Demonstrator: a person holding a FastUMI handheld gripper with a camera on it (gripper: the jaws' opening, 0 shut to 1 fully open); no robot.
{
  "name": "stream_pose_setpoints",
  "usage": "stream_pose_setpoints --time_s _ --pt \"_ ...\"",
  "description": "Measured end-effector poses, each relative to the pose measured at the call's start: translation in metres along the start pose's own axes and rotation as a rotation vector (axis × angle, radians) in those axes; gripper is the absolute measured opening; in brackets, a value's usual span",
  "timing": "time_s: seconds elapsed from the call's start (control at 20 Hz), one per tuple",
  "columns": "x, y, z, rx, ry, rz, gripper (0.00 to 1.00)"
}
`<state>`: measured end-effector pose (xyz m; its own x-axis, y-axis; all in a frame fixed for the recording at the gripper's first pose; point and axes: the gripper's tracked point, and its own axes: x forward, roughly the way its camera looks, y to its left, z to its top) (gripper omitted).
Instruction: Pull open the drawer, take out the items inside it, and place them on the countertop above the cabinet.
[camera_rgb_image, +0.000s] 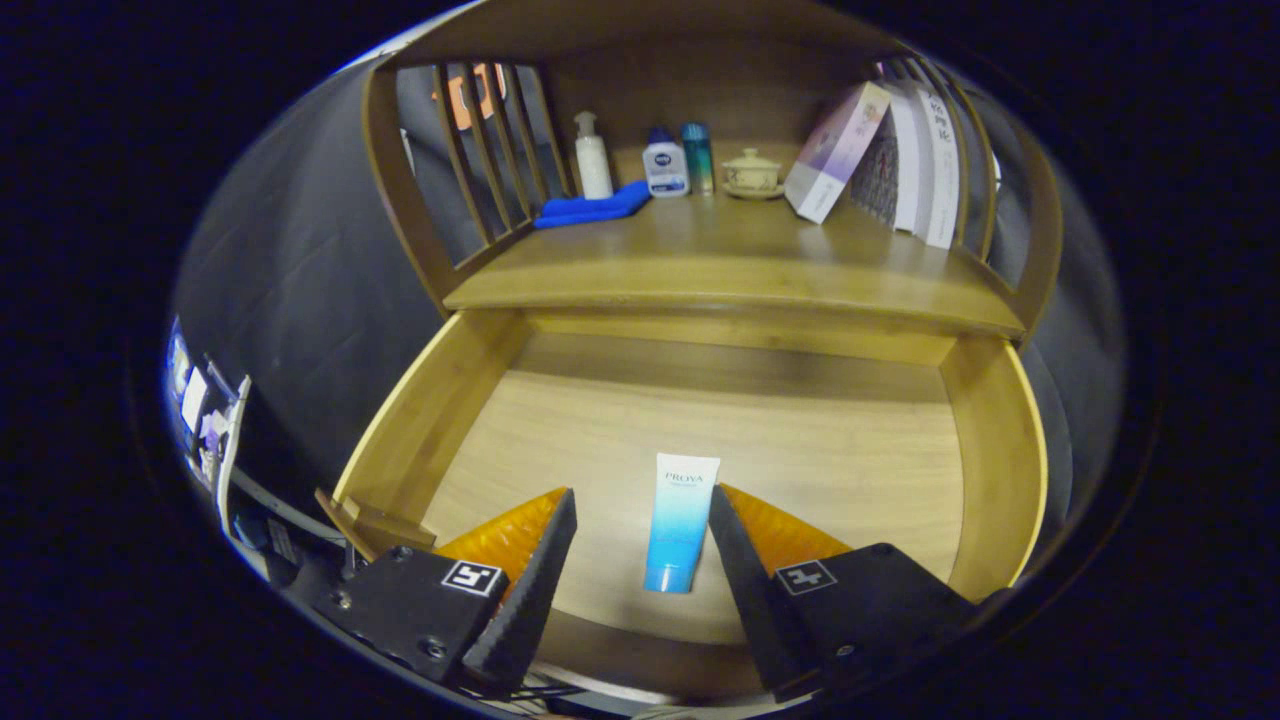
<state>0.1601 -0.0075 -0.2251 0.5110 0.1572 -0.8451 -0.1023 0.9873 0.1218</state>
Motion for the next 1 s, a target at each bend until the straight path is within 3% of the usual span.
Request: stream_pose_setpoints --time_s 0.4,0.85,1.0 --pt "0.03 -0.008 -0.025 0.011 0.258 -0.069 0.85" --pt "0.052 -0.015 -0.044 0.034 0.408 -0.144 0.8" --pt "0.055 -0.017 -0.051 0.04 0.456 -0.152 0.7"
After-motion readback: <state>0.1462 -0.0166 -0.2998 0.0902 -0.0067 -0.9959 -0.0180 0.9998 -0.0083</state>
